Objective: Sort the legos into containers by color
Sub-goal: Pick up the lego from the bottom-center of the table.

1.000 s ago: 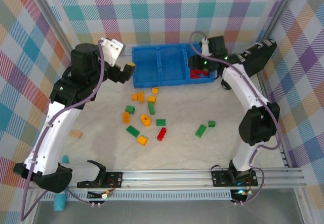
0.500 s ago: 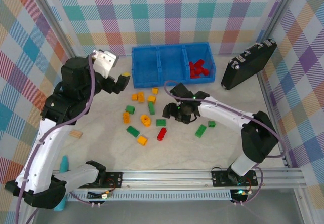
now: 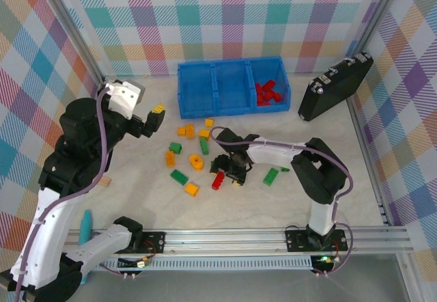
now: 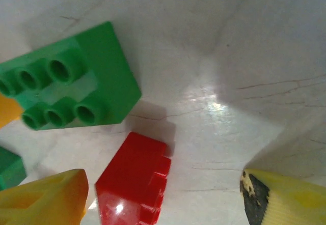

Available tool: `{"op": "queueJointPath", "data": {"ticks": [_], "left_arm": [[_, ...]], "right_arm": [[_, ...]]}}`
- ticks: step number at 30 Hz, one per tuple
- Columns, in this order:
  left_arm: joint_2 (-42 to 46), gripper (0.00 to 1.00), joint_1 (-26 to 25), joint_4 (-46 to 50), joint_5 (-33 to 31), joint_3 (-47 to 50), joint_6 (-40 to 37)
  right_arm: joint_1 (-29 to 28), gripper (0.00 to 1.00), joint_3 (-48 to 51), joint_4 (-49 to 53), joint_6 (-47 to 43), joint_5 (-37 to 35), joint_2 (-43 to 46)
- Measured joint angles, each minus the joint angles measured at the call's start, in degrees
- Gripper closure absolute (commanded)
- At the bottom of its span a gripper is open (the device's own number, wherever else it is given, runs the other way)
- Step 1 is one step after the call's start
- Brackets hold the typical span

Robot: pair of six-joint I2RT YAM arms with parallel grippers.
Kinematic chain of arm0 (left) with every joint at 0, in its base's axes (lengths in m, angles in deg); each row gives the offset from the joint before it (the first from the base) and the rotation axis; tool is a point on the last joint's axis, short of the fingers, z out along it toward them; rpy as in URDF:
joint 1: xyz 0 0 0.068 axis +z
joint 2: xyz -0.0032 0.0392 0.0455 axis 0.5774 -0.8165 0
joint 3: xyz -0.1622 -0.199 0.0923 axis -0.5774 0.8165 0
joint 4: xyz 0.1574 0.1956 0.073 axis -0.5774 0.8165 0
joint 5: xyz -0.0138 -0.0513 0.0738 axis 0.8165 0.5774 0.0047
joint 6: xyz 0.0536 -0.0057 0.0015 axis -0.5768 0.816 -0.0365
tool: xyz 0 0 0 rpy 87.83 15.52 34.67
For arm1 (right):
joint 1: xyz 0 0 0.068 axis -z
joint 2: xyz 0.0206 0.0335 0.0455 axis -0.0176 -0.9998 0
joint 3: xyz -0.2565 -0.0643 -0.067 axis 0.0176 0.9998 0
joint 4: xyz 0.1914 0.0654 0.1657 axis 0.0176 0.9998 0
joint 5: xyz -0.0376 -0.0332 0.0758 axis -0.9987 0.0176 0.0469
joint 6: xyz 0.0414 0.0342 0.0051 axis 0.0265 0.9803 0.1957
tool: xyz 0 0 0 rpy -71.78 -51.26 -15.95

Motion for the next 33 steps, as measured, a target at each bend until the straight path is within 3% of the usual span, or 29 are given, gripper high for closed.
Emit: {"op": "queueJointPath", "data": {"ticks": [6,13,25,33], "left_arm": [[0.6,0.00,0.0,-0.9,0.0,0.4,0.0],[0.6,0.00,0.0,-1.0,-0.1,1.0,0.0],[-2.0,0.00,0.0,-0.9,-0.6,1.0,-0.1],[-3.3,0.00,0.0,-0.7,-1.5,0.4,-0.5]], "right_arm": [[-0.2,0.50,-2.1,3.4,-1.5,-0.6,-1.7],[-0.2,0.65,-5.0,9.0,-6.3,-1.8,-3.9],[2.0,0.74,-2.4,8.5,-11.2,-2.4,-1.7],[10.0,0.75,-1.6,11.6,-15.4,-6.7,5.1]]}}
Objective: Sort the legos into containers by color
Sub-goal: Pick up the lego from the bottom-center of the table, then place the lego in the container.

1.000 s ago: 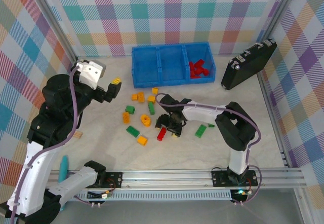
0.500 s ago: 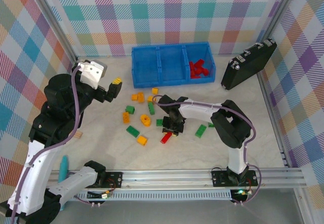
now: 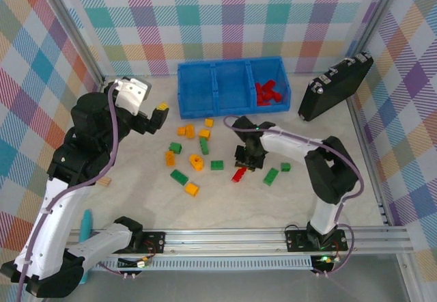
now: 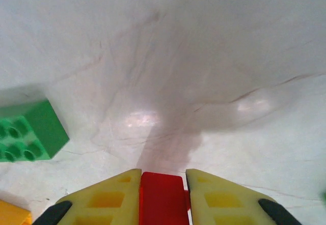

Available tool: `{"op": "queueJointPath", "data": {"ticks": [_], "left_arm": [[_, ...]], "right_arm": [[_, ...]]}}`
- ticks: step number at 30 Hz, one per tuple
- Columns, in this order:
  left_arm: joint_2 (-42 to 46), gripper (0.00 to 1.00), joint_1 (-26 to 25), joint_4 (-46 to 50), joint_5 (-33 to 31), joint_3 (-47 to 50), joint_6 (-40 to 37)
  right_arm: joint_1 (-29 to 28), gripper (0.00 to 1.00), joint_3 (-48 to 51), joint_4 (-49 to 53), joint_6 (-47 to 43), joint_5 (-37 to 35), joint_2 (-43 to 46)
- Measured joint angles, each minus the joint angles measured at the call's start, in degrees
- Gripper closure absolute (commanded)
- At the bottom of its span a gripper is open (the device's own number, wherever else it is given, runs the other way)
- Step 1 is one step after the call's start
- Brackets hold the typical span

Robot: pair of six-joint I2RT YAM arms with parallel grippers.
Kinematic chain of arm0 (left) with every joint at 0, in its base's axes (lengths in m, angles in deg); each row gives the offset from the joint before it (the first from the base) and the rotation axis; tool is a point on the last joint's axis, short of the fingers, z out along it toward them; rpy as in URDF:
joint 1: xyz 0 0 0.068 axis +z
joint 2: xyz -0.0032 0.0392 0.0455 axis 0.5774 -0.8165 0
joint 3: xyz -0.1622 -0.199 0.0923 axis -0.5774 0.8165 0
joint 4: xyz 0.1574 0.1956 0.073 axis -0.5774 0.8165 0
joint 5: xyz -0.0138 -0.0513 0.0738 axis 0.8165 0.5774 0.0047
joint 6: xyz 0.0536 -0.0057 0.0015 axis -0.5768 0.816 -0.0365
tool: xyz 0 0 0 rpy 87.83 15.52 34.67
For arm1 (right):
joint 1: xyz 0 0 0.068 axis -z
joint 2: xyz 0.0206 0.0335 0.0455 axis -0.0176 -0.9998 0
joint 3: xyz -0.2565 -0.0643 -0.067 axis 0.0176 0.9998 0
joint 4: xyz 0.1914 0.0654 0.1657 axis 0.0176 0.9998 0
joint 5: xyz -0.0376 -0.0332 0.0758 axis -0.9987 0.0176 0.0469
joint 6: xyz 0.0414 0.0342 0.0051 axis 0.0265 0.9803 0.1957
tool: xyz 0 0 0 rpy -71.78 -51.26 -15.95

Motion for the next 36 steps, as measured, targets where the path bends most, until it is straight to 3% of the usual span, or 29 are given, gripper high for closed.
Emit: {"op": "queueJointPath", "data": {"ticks": [9,15,20,26,36], "left_arm": [[-2.3,0.00,0.0,0.3,-0.2,-1.3,-0.3],[-3.2,0.00,0.0,0.6,-0.7,-1.5,-1.1],[-4.9,0.00,0.0,1.7,-1.1,-3.5,-1.1],[-7.0,0.00,0.0,3.1,-0.7,-5.6,0.0],[-11.8,0.00,0.0,4.7,1.8,-9.2,6.3]], "right_arm": [[10.7,0.76,-14.0,5.2,-10.3,-7.3,4.2],[20.4,0.76,-27.8,2.0,-22.1,-17.4,3.8],[20.3,0.75,-34.6,-10.1,-32.7,-25.0,-0.5],[19.9,0.75,-40.6,-22.3,-41.0,-29.9,-14.7],[19.8,0.68,-53.5,-26.3,-47.2,-32.3,-33.5]]}}
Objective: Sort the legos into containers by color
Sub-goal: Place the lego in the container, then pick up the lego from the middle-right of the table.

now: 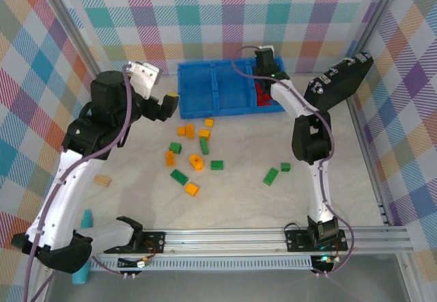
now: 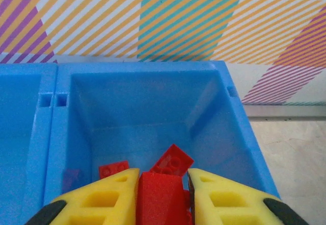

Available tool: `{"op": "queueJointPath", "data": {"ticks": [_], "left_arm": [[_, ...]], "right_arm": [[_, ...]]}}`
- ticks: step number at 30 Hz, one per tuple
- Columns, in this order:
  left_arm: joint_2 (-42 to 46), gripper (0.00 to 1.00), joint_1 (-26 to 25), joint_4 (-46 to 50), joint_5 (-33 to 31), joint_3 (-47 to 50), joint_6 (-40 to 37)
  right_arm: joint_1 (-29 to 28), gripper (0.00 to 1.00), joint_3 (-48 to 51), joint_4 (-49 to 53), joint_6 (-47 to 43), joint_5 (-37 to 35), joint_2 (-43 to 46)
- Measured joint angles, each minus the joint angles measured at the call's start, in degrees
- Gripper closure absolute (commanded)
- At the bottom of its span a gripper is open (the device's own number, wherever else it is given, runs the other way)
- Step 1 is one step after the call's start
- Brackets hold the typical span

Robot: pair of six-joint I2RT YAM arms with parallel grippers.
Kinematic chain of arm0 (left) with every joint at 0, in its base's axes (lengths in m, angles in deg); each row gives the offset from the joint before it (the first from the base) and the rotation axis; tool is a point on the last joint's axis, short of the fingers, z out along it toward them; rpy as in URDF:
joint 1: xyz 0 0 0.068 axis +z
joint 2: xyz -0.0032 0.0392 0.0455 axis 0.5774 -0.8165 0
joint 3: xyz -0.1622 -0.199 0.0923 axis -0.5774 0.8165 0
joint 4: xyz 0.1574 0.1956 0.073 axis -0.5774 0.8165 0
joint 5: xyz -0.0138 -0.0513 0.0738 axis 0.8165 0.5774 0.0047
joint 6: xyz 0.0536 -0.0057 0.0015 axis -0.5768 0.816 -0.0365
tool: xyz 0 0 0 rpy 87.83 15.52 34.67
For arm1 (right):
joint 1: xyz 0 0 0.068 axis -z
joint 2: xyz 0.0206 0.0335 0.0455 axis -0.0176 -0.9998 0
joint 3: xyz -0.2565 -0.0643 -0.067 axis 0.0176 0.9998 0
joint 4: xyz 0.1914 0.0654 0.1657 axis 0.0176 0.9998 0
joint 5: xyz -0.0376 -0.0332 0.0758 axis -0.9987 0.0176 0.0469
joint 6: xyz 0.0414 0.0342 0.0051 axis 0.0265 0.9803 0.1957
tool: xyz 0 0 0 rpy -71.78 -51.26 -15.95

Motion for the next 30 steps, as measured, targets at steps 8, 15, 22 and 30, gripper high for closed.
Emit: {"op": "queueJointPath", "data": {"ticks": [8,15,22,30], "left_arm": [[-5.0,0.00,0.0,3.3,2.2,-3.8,3.4],[-5.7,0.00,0.0,4.0,4.2,-4.9,6.8],[-8.3,0.00,0.0,2.8,10.7,-4.3,14.2],[-14.6,0.00,-4.1,-4.7,15.8,8.8,22.1]], "right_arm": [[0.0,0.53,0.8,-0.2,0.0,0.5,-0.5],[0.0,0.52,5.2,2.4,0.0,2.3,3.1],[0.0,0.41,17.2,6.6,0.9,5.6,22.4],[0.0,0.28,44.4,13.5,8.7,12.9,51.3]]}}
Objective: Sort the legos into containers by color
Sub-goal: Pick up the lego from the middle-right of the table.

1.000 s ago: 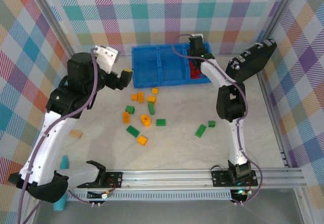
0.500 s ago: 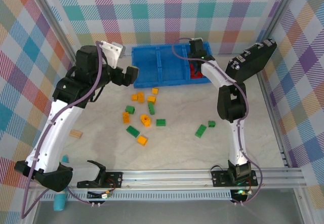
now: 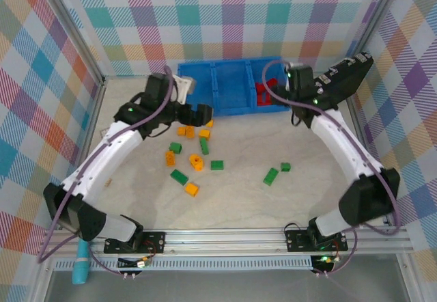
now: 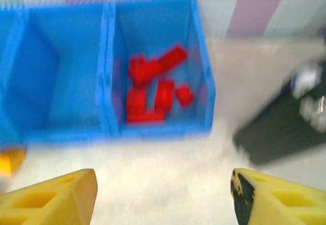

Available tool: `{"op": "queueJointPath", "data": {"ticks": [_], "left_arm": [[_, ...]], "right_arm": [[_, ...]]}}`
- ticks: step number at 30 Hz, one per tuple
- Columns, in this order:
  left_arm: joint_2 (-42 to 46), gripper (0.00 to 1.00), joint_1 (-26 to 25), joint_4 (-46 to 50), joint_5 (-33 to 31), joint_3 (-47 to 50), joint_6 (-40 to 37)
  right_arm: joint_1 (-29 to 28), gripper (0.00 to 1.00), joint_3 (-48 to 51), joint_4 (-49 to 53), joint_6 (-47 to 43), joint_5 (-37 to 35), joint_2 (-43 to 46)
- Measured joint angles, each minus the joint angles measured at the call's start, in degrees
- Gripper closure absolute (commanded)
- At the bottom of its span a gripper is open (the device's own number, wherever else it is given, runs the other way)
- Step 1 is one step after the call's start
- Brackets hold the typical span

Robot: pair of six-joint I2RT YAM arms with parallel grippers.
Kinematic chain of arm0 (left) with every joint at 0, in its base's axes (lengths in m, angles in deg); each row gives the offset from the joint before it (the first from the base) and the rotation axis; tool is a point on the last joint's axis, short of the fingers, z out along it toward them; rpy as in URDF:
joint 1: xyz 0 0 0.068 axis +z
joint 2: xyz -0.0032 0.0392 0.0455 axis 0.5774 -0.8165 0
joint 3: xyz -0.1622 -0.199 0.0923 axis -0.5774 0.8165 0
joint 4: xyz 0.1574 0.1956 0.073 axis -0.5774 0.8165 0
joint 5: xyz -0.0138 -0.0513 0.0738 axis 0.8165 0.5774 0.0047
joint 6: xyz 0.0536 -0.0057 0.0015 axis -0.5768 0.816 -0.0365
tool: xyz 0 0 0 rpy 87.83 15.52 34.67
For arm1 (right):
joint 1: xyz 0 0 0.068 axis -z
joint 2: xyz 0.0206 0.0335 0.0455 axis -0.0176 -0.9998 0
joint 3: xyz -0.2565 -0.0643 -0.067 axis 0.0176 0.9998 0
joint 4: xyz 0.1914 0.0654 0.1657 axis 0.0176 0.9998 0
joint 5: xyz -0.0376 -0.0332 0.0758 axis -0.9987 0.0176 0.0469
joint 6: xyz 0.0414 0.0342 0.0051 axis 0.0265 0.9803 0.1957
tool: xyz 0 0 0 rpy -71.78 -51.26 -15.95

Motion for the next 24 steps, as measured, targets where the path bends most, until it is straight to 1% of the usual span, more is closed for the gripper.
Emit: {"op": "queueJointPath", "data": {"ticks": [2,3,7,10,12,14,19,24], "left_arm": [[-1.5,0.00,-1.5,-0.8,0.1,1.7,0.9],[-2.2,0.00,-2.3,-1.0,0.1,2.2,1.4],[-3.6,0.00,-5.0,-2.8,0.1,2.5,2.3],[-4.4,0.00,-6.8,-3.7,0.1,2.4,2.6],[-5.3,0.00,-7.5,-3.7,0.3,2.4,2.8],[-6.4,0.00,-7.8,-3.7,0.5,2.3,3.0],[-7.4,0.00,-7.9,-3.5,0.4,1.9,3.1],[-7.4,0.00,-8.1,-3.5,0.3,1.6,3.1]], "right_arm": [[0.0,0.22,9.1,1.9,3.4,2.5,4.8],[0.0,0.20,13.4,3.0,5.4,3.6,6.6],[0.0,0.19,30.2,6.3,13.3,6.7,13.2],[0.0,0.18,37.2,7.8,18.2,8.0,18.5],[0.0,0.17,39.1,8.0,20.4,8.4,20.3],[0.0,0.17,39.3,7.7,21.6,8.6,20.1],[0.0,0.19,39.3,5.3,23.0,8.6,14.3],[0.0,0.28,39.2,3.4,23.7,8.6,8.1]]}}
